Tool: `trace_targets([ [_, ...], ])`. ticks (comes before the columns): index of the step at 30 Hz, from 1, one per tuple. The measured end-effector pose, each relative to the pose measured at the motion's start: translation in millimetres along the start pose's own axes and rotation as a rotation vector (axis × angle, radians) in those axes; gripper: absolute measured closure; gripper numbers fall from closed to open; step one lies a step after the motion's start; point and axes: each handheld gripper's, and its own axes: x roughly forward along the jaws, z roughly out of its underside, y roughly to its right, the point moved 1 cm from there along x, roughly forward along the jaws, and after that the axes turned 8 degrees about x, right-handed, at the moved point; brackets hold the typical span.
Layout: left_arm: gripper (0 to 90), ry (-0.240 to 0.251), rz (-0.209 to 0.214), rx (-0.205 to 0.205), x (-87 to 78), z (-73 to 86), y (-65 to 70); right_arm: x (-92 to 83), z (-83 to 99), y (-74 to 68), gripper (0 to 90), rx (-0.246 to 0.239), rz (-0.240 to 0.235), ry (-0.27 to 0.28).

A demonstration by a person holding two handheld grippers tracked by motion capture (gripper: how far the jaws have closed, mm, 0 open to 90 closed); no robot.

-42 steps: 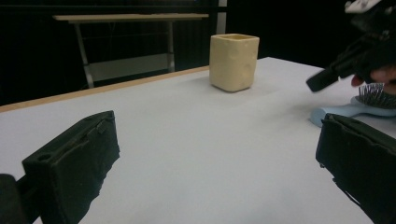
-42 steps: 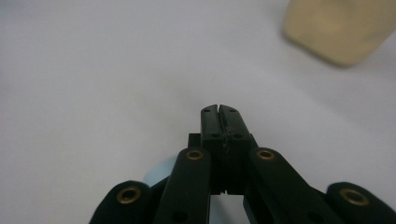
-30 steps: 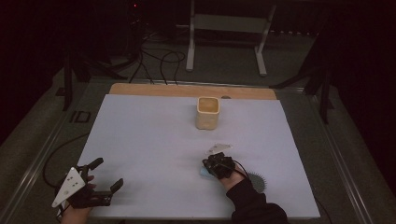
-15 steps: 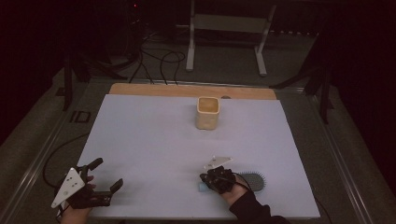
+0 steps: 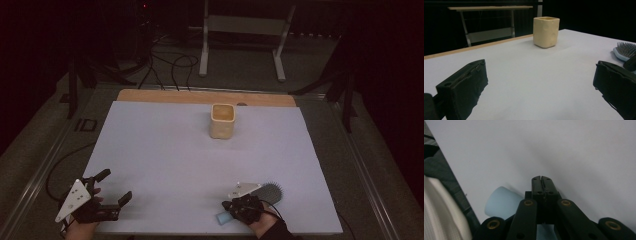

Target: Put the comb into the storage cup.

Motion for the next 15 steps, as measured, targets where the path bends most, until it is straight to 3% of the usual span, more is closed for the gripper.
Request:
trace_targets([
  [9,0.0,0.004,-0.002,-0.004,0.2,-0.5,-0.8,-14.5,19.0,-0.9,89.9,0.013,0.007,-0.040],
  [15,0.0,0.004,-0.001,-0.006,0.6,-0.6,-0.6,-26.6,32.9,8.0,89.9,0.033,0.028,-0.064],
])
